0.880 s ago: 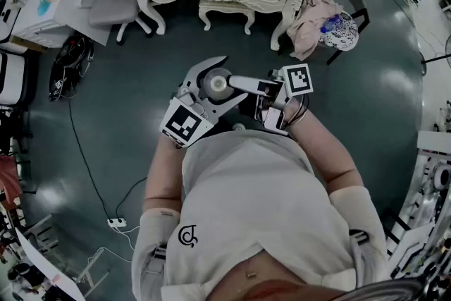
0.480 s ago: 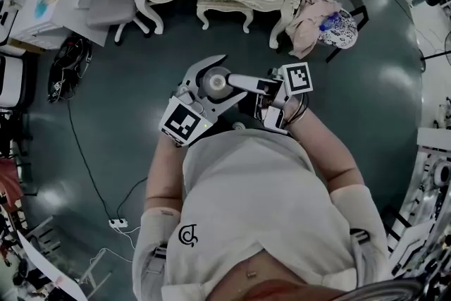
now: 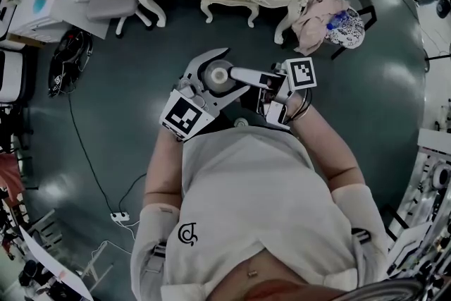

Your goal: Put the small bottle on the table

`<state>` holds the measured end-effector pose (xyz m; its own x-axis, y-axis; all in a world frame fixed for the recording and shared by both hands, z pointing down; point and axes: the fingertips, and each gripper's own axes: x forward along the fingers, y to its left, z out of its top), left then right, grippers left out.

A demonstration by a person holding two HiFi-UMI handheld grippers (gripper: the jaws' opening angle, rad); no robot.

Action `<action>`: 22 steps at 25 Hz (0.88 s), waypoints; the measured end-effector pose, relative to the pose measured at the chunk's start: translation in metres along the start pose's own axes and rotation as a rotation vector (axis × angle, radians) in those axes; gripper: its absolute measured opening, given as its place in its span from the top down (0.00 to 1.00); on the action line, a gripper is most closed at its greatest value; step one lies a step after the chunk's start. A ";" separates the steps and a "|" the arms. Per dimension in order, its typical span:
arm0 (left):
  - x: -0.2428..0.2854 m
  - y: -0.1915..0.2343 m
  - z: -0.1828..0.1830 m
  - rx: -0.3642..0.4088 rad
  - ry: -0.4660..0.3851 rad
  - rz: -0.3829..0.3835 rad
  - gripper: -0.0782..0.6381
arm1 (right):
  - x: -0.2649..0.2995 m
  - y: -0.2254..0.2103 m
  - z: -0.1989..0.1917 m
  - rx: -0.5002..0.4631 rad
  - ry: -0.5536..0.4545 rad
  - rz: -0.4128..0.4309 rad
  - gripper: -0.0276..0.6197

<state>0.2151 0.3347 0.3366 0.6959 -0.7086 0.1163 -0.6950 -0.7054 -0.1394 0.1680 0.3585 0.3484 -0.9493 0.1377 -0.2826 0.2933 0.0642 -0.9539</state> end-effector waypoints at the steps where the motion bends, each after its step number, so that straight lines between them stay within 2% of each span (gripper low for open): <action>1: 0.000 0.008 -0.003 -0.005 0.002 -0.002 0.40 | 0.004 -0.004 0.007 0.004 -0.006 -0.003 0.40; 6: 0.001 0.059 -0.017 -0.024 -0.003 -0.018 0.40 | 0.033 -0.023 0.047 0.012 -0.033 -0.022 0.40; 11: -0.001 0.134 -0.024 -0.014 -0.020 -0.055 0.40 | 0.079 -0.040 0.107 0.000 -0.084 -0.022 0.40; 22: -0.014 0.302 -0.036 0.010 -0.019 -0.193 0.40 | 0.191 -0.072 0.238 -0.030 -0.222 -0.019 0.40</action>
<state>-0.0110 0.1307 0.3282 0.8195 -0.5596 0.1236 -0.5464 -0.8280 -0.1258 -0.0615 0.1445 0.3390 -0.9553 -0.0846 -0.2834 0.2755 0.0946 -0.9566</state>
